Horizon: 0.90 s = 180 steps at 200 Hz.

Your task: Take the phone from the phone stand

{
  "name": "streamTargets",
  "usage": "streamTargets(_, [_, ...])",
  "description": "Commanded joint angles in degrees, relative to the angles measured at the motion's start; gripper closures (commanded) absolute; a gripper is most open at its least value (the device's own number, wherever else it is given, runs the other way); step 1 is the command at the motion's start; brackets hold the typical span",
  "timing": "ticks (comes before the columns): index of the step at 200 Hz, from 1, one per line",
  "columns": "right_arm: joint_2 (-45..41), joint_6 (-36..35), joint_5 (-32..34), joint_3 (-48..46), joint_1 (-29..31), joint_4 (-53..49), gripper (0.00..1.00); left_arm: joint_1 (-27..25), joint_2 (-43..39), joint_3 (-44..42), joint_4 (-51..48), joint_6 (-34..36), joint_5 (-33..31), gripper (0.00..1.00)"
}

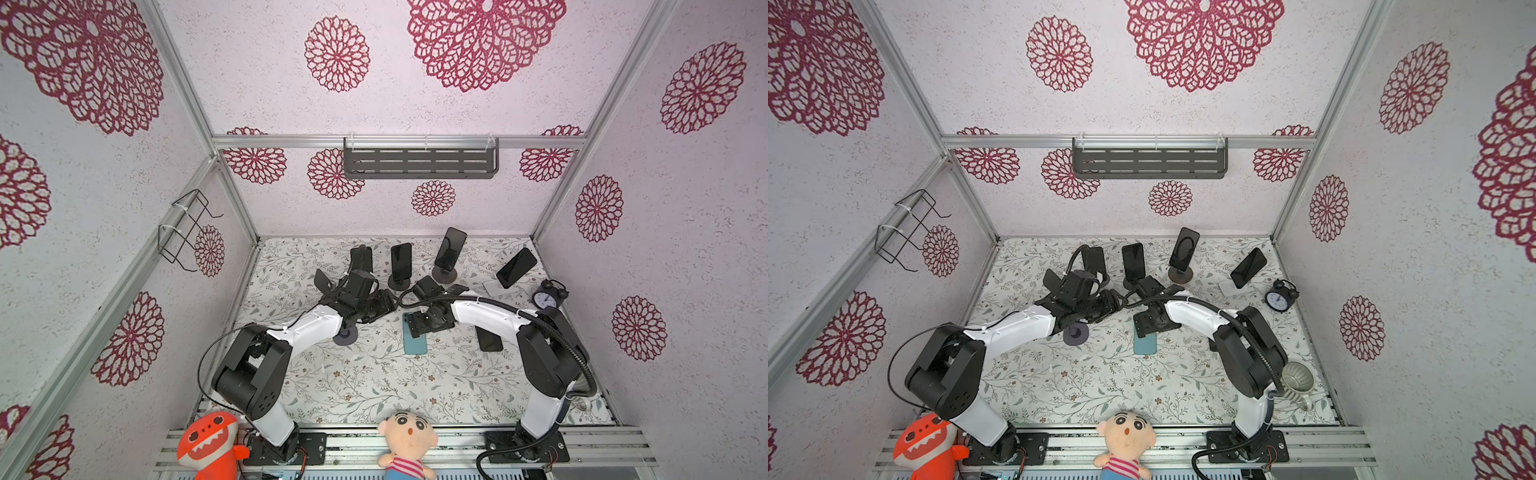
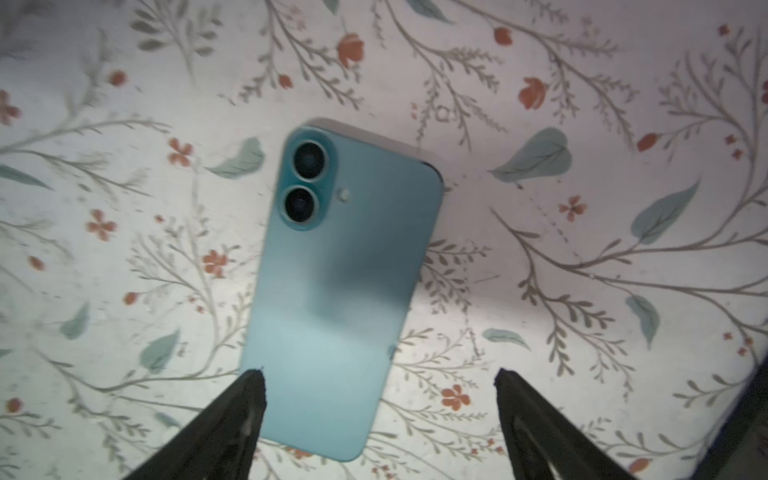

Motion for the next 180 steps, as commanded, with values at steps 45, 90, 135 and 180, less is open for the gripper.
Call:
streamTargets(45, [7.5,11.0,1.2,6.3,2.9,-7.2,0.13,3.7,-7.3,-2.6,-3.3,4.7,-4.4,0.38])
streamTargets(90, [11.9,12.3,1.4,7.3,3.5,-9.1,0.14,4.3,-8.3,-4.8,-1.5,5.3,-3.9,0.38])
streamTargets(135, [11.7,11.5,2.1,6.5,3.6,-9.5,0.29,4.5,-8.3,-5.1,-1.2,5.7,-2.7,0.38])
streamTargets(180, [7.6,5.1,1.0,6.3,2.5,-6.4,0.30,3.7,-4.1,-6.0,6.5,0.6,5.8,0.38])
